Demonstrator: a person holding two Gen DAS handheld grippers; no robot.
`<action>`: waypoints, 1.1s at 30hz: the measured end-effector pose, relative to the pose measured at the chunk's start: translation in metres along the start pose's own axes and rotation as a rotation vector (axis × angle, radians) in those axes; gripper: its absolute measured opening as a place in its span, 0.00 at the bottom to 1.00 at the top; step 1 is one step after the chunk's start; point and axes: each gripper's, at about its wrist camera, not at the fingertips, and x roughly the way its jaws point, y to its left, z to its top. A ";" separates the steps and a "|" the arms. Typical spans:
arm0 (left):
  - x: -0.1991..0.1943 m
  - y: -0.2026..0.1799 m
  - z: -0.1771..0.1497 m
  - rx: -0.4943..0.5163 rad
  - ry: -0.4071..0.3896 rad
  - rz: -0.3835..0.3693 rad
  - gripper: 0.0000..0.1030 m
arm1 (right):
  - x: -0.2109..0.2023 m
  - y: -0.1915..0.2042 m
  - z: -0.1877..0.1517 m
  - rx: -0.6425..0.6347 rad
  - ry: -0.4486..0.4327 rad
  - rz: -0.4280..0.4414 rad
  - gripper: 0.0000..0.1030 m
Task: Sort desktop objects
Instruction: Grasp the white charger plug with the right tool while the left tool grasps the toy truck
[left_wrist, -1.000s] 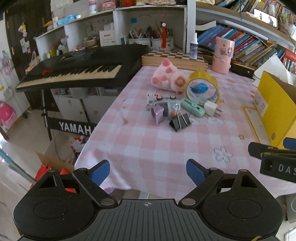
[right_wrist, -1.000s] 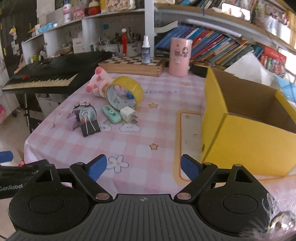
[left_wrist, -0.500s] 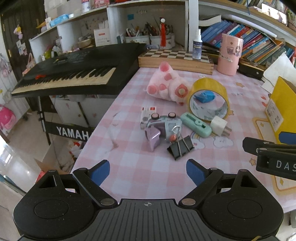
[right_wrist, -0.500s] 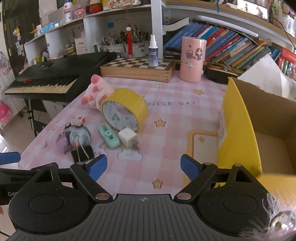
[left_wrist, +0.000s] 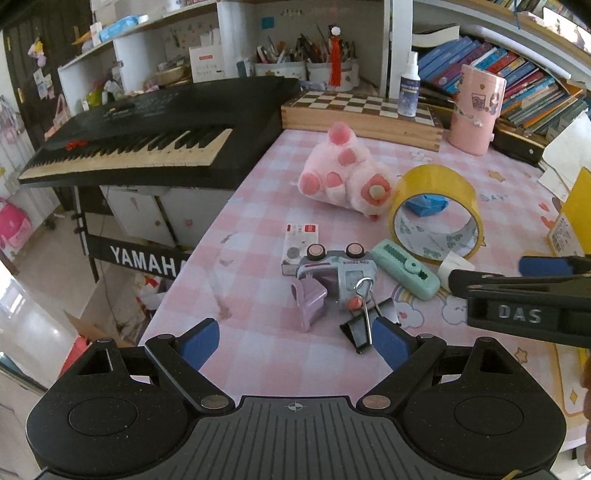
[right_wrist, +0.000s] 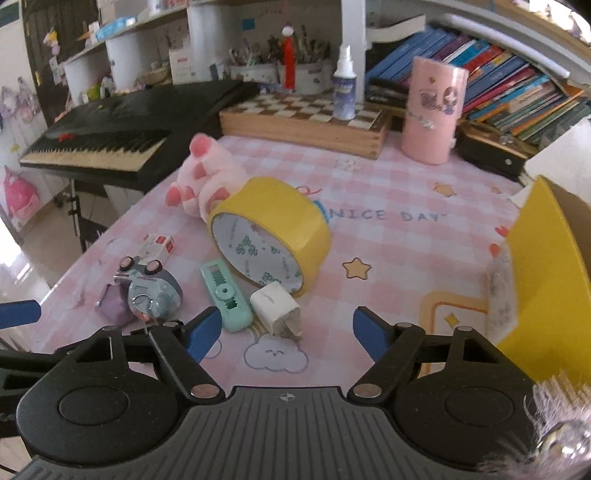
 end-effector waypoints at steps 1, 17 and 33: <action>0.002 0.000 0.001 0.001 0.002 -0.002 0.89 | 0.006 0.000 0.002 -0.003 0.015 0.001 0.67; 0.033 -0.009 0.021 0.021 0.010 -0.034 0.88 | 0.030 -0.011 0.012 -0.023 0.054 0.072 0.33; 0.065 -0.018 0.031 0.027 0.085 -0.047 0.84 | 0.028 -0.025 -0.001 -0.041 0.097 0.040 0.32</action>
